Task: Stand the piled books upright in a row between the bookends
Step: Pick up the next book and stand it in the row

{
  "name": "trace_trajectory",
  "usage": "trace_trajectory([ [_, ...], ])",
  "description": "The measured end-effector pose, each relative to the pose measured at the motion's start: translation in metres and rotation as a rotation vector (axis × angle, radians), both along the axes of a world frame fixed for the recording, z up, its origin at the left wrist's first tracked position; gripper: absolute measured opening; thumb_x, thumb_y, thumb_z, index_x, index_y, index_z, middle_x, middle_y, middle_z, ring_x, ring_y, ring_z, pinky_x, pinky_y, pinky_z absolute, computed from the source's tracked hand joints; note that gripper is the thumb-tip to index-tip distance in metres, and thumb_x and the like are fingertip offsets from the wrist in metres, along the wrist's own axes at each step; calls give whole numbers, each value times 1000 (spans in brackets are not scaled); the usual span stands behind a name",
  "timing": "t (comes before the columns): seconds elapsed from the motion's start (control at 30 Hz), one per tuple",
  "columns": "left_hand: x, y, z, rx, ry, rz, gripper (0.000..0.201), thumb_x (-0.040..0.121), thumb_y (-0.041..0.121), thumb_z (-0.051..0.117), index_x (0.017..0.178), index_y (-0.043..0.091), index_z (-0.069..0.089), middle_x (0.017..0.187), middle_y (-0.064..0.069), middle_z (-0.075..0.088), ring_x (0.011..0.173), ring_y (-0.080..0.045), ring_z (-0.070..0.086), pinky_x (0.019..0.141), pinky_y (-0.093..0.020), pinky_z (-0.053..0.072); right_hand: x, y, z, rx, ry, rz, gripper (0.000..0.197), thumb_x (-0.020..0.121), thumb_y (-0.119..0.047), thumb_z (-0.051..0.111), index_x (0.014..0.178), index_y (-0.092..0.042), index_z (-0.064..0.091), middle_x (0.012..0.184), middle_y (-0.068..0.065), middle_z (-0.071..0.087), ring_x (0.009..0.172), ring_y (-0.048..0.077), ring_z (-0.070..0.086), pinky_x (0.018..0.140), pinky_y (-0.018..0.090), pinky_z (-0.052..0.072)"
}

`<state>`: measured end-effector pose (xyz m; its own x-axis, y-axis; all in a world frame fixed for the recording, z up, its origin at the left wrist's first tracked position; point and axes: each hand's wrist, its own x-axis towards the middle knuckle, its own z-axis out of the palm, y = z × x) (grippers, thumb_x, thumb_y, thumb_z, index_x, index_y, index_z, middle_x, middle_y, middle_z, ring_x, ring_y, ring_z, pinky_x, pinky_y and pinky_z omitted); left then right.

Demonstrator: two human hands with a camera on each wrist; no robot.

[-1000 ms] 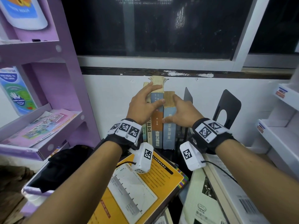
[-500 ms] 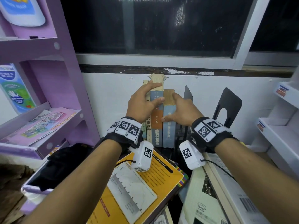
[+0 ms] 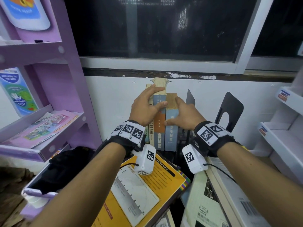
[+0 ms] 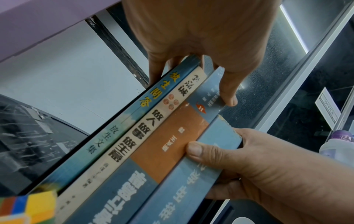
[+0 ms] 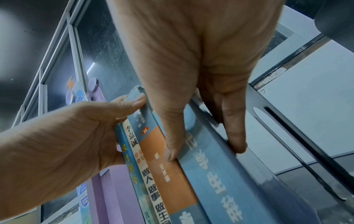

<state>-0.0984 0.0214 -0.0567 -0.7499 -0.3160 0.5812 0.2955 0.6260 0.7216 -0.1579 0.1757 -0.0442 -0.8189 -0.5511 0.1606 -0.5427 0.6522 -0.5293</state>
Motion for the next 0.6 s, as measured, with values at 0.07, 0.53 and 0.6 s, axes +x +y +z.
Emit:
trace_trajectory([
  [0.07, 1, 0, 1, -7, -16, -3, 48, 79, 39, 71, 125, 37, 58, 148, 3, 44, 137, -15, 40, 110, -46, 37, 1, 4, 3, -17, -39, 20, 86, 71, -36, 84, 139, -20, 34, 113, 2, 59, 92, 16, 53, 72, 24, 44],
  [0.53, 31, 15, 8, -96, -63, 64, 50, 87, 26, 67, 134, 23, 51, 151, -2, 38, 139, -19, 34, 115, -43, 29, 27, 50, 32, 44, -108, 37, 74, 77, -36, 79, 141, -23, 43, 140, 3, 52, 119, 18, 54, 87, 22, 39],
  [0.6, 38, 22, 11, -130, -28, 126, 47, 86, 26, 66, 131, 21, 54, 149, -2, 40, 138, -20, 34, 115, -44, 28, 32, 61, 37, 65, -86, 41, 63, 78, -38, 77, 134, -23, 50, 134, 1, 57, 111, 15, 56, 85, 22, 41],
])
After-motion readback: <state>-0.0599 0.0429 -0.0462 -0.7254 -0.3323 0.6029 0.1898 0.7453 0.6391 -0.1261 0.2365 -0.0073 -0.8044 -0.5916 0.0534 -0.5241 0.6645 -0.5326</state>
